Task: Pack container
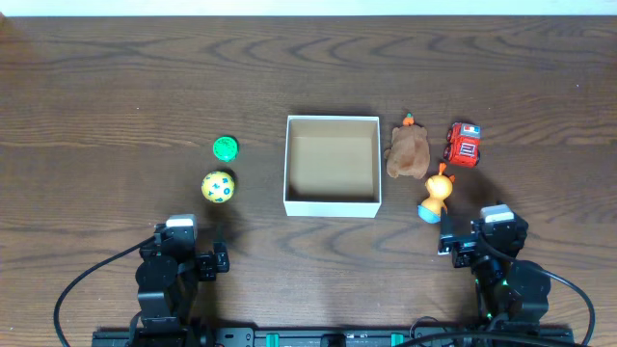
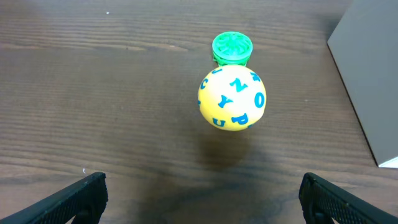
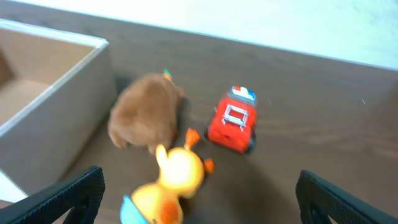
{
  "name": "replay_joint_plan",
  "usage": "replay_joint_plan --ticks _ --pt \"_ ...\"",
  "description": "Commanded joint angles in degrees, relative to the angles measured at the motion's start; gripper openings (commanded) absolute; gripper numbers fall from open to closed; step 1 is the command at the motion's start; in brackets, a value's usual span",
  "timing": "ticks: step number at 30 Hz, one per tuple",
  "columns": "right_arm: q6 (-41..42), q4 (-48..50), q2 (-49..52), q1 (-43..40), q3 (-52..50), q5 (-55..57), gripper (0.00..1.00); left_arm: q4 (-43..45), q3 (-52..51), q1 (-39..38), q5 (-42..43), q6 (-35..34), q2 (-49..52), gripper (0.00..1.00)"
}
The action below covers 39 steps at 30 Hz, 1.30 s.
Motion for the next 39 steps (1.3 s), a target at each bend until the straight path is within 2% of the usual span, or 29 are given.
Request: replay_joint_plan --ticks 1,6,9,13,15,19,25,32,35,39 --pt "1.7 1.8 -0.5 -0.2 -0.2 -7.3 0.99 -0.1 -0.7 0.2 0.9 -2.3 -0.3 0.98" --pt "11.9 3.2 -0.5 -0.2 0.2 -9.1 0.99 -0.2 0.2 0.2 1.0 -11.5 -0.3 0.98" --pt "15.0 3.1 0.2 -0.2 2.2 -9.1 0.99 -0.2 2.4 0.2 1.0 -12.5 0.0 0.98" --pt "14.9 1.1 5.2 -0.2 8.3 -7.5 0.99 -1.0 7.3 0.2 1.0 -13.7 3.7 0.98" --pt "14.9 -1.0 10.5 -0.2 13.2 -6.7 0.99 -1.3 10.6 0.2 1.1 -16.6 7.8 0.98" --pt "14.7 -8.4 24.2 -0.2 25.9 -6.1 0.99 -4.5 19.9 0.2 3.3 -17.0 19.1 0.98" --pt "14.7 -24.8 48.1 -0.1 50.2 -5.2 0.99 -12.7 36.5 0.2 3.3 -11.3 38.7 0.98" --pt "11.6 -39.7 71.5 3.7 74.8 -3.5 0.99 -16.5 50.2 0.3 0.6 -10.9 55.7 0.98" --pt "10.1 -43.1 78.4 7.3 80.0 -1.7 0.99 -16.4 51.5 0.3 0.4 -11.0 59.5 0.98" --pt "10.8 -41.4 84.8 10.9 80.8 -4.5 0.99 -17.8 51.5 0.3 0.5 -11.0 62.2 0.98"
